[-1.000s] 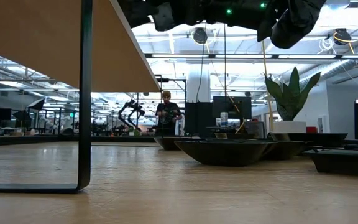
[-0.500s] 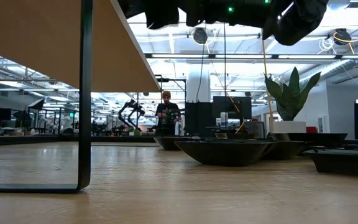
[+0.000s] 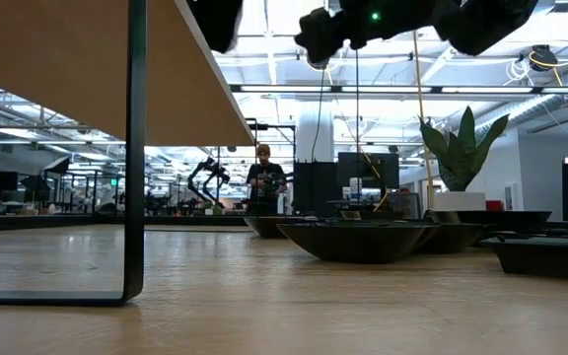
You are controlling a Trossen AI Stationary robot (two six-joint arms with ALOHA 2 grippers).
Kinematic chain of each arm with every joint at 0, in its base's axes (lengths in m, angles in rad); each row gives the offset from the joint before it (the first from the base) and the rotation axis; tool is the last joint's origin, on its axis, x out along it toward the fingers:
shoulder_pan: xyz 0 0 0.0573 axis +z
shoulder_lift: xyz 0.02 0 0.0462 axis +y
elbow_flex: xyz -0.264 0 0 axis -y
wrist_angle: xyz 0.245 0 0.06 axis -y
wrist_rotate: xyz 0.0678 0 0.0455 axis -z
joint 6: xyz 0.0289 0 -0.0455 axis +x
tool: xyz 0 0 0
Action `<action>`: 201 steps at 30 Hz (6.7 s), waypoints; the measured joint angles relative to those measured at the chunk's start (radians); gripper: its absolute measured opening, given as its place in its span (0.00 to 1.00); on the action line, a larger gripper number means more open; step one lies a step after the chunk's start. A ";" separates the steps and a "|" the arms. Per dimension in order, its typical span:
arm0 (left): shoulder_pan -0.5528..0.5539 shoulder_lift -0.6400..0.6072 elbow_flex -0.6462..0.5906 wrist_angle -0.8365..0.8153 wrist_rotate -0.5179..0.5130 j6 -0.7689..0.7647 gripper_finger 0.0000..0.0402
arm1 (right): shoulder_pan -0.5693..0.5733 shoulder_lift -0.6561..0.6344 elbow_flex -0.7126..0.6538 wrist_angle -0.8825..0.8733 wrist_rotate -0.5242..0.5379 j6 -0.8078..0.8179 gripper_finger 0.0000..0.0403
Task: Pick & Place Mini shaped plates
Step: Stack the distorted square plate on top of the distorted square plate on the shelf
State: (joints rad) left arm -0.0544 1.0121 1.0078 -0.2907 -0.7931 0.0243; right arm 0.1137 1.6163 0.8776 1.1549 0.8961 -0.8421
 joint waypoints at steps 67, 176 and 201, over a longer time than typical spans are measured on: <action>0.283 0.231 0.376 -0.906 0.345 -0.186 0.45 | -0.184 -0.522 -0.001 -1.056 -0.506 0.699 0.52; 0.164 -0.270 -0.358 0.169 0.535 -0.158 0.57 | -0.518 -0.424 -0.103 -0.983 -0.573 0.867 0.00; 0.124 0.246 -0.278 1.002 0.583 0.206 0.62 | -0.096 -0.075 -0.103 0.277 -0.372 -0.038 0.00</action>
State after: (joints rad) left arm 0.0692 1.2584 0.7303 0.7115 -0.2096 0.2302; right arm 0.0174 1.5414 0.7742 1.4315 0.5244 -0.8796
